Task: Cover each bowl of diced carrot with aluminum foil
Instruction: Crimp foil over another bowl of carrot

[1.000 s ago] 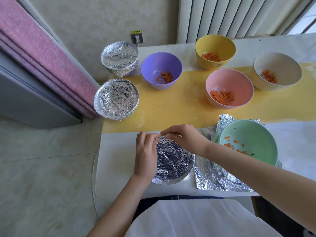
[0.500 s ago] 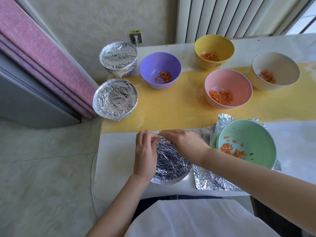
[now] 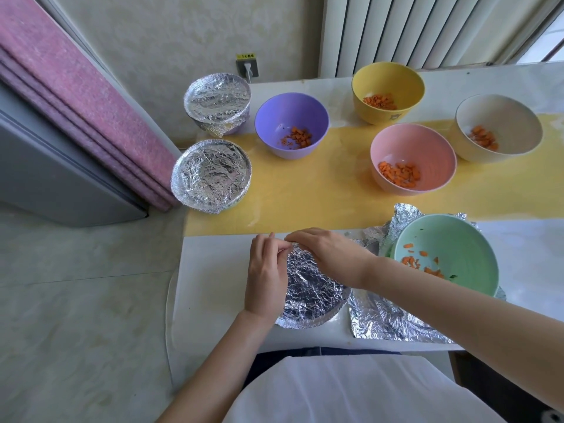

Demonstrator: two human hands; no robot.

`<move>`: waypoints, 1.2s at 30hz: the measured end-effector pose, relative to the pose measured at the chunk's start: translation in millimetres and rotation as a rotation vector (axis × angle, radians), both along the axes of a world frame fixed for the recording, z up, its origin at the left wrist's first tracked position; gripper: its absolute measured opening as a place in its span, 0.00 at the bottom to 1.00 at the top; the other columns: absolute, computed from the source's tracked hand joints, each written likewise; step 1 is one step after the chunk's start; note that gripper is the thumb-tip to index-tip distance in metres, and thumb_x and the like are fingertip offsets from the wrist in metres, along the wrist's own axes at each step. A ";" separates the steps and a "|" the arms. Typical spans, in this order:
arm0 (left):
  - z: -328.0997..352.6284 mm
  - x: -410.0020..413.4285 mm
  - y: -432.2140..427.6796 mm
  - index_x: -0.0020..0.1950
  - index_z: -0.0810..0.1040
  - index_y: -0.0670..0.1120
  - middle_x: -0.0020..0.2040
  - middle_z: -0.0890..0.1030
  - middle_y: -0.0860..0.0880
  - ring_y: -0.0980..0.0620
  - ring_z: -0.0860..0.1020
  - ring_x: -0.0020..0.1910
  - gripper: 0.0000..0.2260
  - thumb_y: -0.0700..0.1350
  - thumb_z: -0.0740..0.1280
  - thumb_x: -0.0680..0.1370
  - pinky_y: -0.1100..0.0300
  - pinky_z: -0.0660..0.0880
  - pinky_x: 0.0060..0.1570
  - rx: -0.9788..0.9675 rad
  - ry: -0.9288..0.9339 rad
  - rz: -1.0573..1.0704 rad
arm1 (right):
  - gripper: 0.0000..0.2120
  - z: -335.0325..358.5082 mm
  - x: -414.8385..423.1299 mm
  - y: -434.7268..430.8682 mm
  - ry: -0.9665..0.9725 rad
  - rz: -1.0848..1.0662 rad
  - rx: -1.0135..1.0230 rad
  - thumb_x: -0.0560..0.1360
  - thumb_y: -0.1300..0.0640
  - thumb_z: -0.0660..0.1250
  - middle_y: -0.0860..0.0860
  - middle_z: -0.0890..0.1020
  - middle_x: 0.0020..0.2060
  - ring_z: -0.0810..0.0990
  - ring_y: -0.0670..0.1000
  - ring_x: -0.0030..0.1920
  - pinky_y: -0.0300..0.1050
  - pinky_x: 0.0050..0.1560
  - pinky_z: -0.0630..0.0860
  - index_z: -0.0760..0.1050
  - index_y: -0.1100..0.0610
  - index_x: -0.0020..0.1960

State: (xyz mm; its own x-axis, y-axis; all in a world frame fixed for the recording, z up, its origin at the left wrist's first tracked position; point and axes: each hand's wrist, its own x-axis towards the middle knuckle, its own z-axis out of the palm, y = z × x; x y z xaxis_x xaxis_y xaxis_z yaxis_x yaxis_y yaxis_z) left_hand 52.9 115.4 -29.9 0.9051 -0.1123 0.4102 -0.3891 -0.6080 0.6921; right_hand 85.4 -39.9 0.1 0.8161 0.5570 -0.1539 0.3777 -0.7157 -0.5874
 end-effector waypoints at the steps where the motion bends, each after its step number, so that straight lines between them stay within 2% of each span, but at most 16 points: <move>1: 0.5 0.1 0.2 0.47 0.68 0.47 0.45 0.67 0.52 0.50 0.72 0.46 0.01 0.42 0.59 0.78 0.59 0.73 0.50 -0.001 0.014 -0.003 | 0.29 -0.2 0.5 -0.9 0.006 0.000 0.015 0.70 0.76 0.56 0.55 0.76 0.61 0.74 0.54 0.61 0.40 0.56 0.67 0.69 0.59 0.68; 2: 0.9 0.2 0.2 0.48 0.69 0.47 0.46 0.68 0.52 0.51 0.72 0.46 0.01 0.42 0.59 0.78 0.59 0.73 0.47 -0.004 0.034 -0.002 | 0.28 0.2 1.2 -1.6 0.014 -0.002 0.035 0.71 0.75 0.56 0.55 0.77 0.60 0.74 0.54 0.60 0.39 0.56 0.67 0.69 0.58 0.68; 5: 2.1 1.4 0.3 0.54 0.69 0.47 0.50 0.69 0.51 0.53 0.72 0.48 0.06 0.44 0.58 0.78 0.61 0.73 0.46 -0.002 0.091 0.022 | 0.24 0.9 0.7 -2.3 0.037 0.008 0.100 0.75 0.72 0.57 0.54 0.76 0.63 0.74 0.53 0.61 0.36 0.58 0.66 0.69 0.57 0.68; 8: 0.7 3.0 3.3 0.53 0.69 0.44 0.57 0.74 0.46 0.51 0.74 0.53 0.06 0.45 0.57 0.79 0.62 0.72 0.46 0.037 0.134 0.015 | 0.17 3.0 -0.4 -3.4 0.044 -0.042 0.155 0.81 0.62 0.56 0.52 0.70 0.69 0.71 0.51 0.67 0.33 0.64 0.61 0.69 0.56 0.69; 11: -0.9 4.2 8.1 0.50 0.72 0.39 0.54 0.80 0.43 0.45 0.79 0.51 0.03 0.39 0.61 0.79 0.61 0.72 0.46 0.071 0.198 0.040 | 0.18 1.4 -1.6 -3.5 0.037 -0.145 0.149 0.81 0.60 0.55 0.53 0.70 0.69 0.70 0.52 0.68 0.38 0.66 0.63 0.67 0.56 0.71; 14: 0.4 5.5 9.6 0.50 0.73 0.37 0.50 0.82 0.44 0.48 0.80 0.47 0.03 0.35 0.63 0.78 0.64 0.72 0.43 0.104 0.179 0.043 | 0.24 0.9 -3.1 -3.7 0.013 -0.140 0.045 0.77 0.70 0.57 0.53 0.75 0.65 0.76 0.54 0.62 0.46 0.59 0.72 0.66 0.54 0.71; 16: 1.3 5.8 9.5 0.50 0.75 0.37 0.46 0.83 0.45 0.48 0.81 0.43 0.03 0.34 0.64 0.77 0.67 0.70 0.40 0.123 0.176 0.049 | 0.31 -1.5 -4.0 -4.0 0.007 -0.133 -0.005 0.72 0.76 0.55 0.53 0.77 0.63 0.78 0.53 0.59 0.39 0.53 0.73 0.67 0.54 0.71; 18: 0.9 3.9 9.1 0.50 0.76 0.37 0.42 0.83 0.44 0.46 0.81 0.38 0.04 0.33 0.65 0.76 0.70 0.66 0.38 0.132 0.192 0.061 | 0.32 -2.7 -5.2 -4.1 -0.010 -0.134 -0.018 0.70 0.77 0.54 0.53 0.77 0.62 0.78 0.53 0.57 0.35 0.47 0.69 0.68 0.55 0.69; 22: 1.7 3.2 9.3 0.50 0.77 0.38 0.40 0.83 0.46 0.48 0.79 0.35 0.04 0.34 0.66 0.76 0.72 0.63 0.35 0.121 0.205 0.100 | 0.29 2.5 -3.6 -0.4 -0.048 -0.117 -0.045 0.72 0.75 0.54 0.53 0.77 0.62 0.78 0.53 0.58 0.37 0.46 0.70 0.67 0.56 0.70; 25: 4.8 5.9 9.2 0.50 0.77 0.38 0.40 0.83 0.45 0.49 0.77 0.38 0.04 0.35 0.65 0.77 0.74 0.64 0.35 0.098 0.233 0.096 | 0.23 2.2 -0.8 6.4 -0.133 -0.048 -0.075 0.78 0.69 0.55 0.54 0.74 0.65 0.74 0.52 0.63 0.40 0.55 0.72 0.65 0.57 0.71; 27: 6.0 6.2 7.4 0.51 0.77 0.38 0.40 0.82 0.46 0.50 0.76 0.34 0.04 0.36 0.64 0.77 0.69 0.63 0.33 0.100 0.247 0.070 | 0.21 1.9 2.0 10.5 -0.113 -0.030 -0.099 0.78 0.68 0.56 0.53 0.77 0.61 0.77 0.55 0.57 0.45 0.49 0.74 0.67 0.56 0.70; 30: 3.7 6.6 7.3 0.50 0.77 0.40 0.38 0.81 0.48 0.52 0.71 0.31 0.03 0.37 0.64 0.78 0.65 0.59 0.32 0.093 0.283 0.084 | 0.21 2.8 7.7 12.7 -0.076 -0.015 -0.158 0.74 0.70 0.56 0.55 0.79 0.53 0.78 0.58 0.47 0.45 0.40 0.68 0.71 0.57 0.64; 32: 2.1 7.4 8.7 0.50 0.76 0.40 0.35 0.77 0.52 0.58 0.67 0.29 0.03 0.37 0.64 0.78 0.65 0.58 0.31 0.075 0.312 0.099 | 0.20 2.9 10.4 13.7 -0.087 0.005 -0.182 0.74 0.70 0.55 0.54 0.79 0.53 0.78 0.57 0.47 0.43 0.39 0.65 0.71 0.58 0.63; 34: 1.6 6.6 9.2 0.50 0.77 0.40 0.33 0.74 0.54 0.58 0.68 0.27 0.04 0.37 0.64 0.78 0.67 0.59 0.30 0.065 0.340 0.102 | 0.19 0.4 11.0 15.5 -0.086 0.014 -0.187 0.76 0.69 0.55 0.53 0.79 0.55 0.79 0.55 0.48 0.41 0.39 0.65 0.70 0.57 0.65; 36: 0.8 4.3 9.3 0.51 0.78 0.40 0.36 0.77 0.53 0.60 0.69 0.29 0.05 0.37 0.64 0.78 0.70 0.61 0.31 0.057 0.352 0.109 | 0.16 -4.3 10.4 16.4 -0.060 -0.003 -0.168 0.81 0.63 0.54 0.51 0.79 0.58 0.79 0.54 0.50 0.41 0.39 0.66 0.69 0.55 0.67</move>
